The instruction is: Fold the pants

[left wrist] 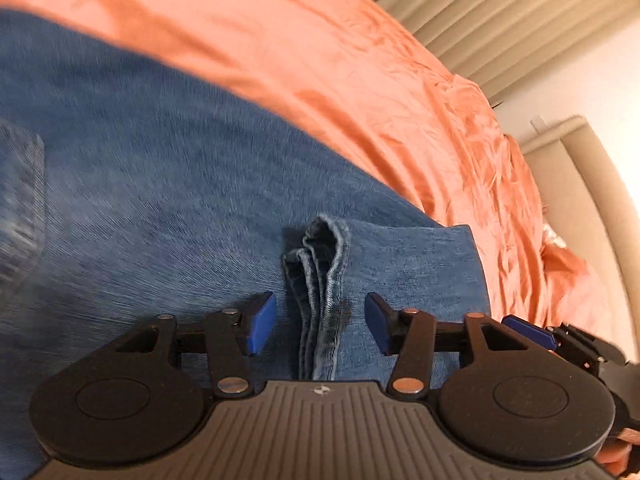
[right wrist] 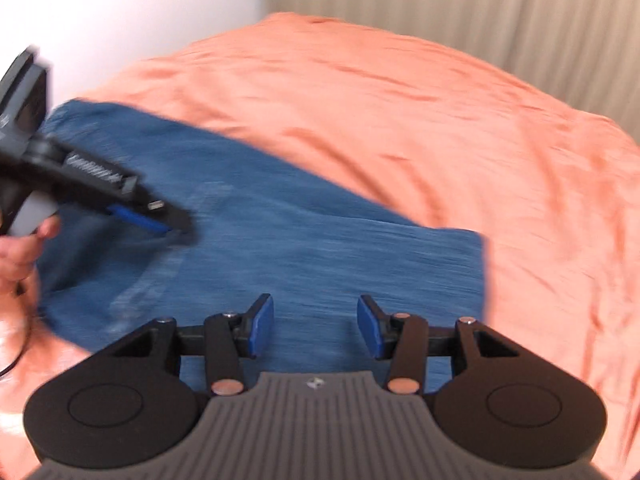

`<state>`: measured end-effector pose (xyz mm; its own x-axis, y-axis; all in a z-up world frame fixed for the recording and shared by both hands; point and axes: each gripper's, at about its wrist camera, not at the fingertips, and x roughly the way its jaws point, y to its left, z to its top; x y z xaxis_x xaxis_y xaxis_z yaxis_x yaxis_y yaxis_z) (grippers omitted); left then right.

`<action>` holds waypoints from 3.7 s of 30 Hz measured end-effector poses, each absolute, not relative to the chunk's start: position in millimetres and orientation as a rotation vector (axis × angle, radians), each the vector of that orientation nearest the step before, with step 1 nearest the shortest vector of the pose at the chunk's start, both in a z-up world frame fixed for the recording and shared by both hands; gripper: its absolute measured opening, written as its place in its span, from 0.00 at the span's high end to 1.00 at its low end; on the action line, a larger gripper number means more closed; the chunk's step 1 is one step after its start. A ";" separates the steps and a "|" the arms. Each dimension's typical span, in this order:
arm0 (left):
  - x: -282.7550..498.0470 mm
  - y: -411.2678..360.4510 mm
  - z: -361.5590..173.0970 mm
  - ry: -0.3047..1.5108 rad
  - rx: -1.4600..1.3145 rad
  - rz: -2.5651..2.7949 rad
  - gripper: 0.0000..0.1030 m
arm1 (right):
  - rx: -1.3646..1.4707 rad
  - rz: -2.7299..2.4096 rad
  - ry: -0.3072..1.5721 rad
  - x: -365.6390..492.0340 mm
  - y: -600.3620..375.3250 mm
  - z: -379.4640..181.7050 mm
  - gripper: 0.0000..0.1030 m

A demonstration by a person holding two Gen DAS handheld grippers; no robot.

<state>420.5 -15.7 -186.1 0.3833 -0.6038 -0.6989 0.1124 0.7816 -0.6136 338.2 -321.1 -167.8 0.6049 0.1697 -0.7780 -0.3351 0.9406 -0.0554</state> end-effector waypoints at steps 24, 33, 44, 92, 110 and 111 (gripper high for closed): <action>432.9 -68.2 -174.0 0.926 0.125 -0.481 0.83 | -0.012 0.185 0.957 329.5 -412.5 -204.8 0.84; 426.0 -71.9 -166.7 0.947 0.208 -0.404 0.57 | 0.008 0.187 1.009 303.3 -421.9 -212.8 0.84; 351.1 -68.8 -137.1 0.892 0.205 -0.479 0.54 | -0.238 0.195 0.858 253.3 -384.8 -214.4 0.66; 312.9 19.6 -100.6 0.975 0.226 -0.334 0.59 | -0.472 0.238 0.890 243.9 -385.8 -189.1 1.00; 307.7 241.6 -106.4 0.766 -0.502 0.111 0.28 | -0.454 0.566 0.828 313.1 -245.8 -158.8 0.82; 308.2 251.4 -115.5 0.761 -0.568 0.126 0.28 | -0.455 0.569 0.831 319.3 -240.2 -160.3 0.82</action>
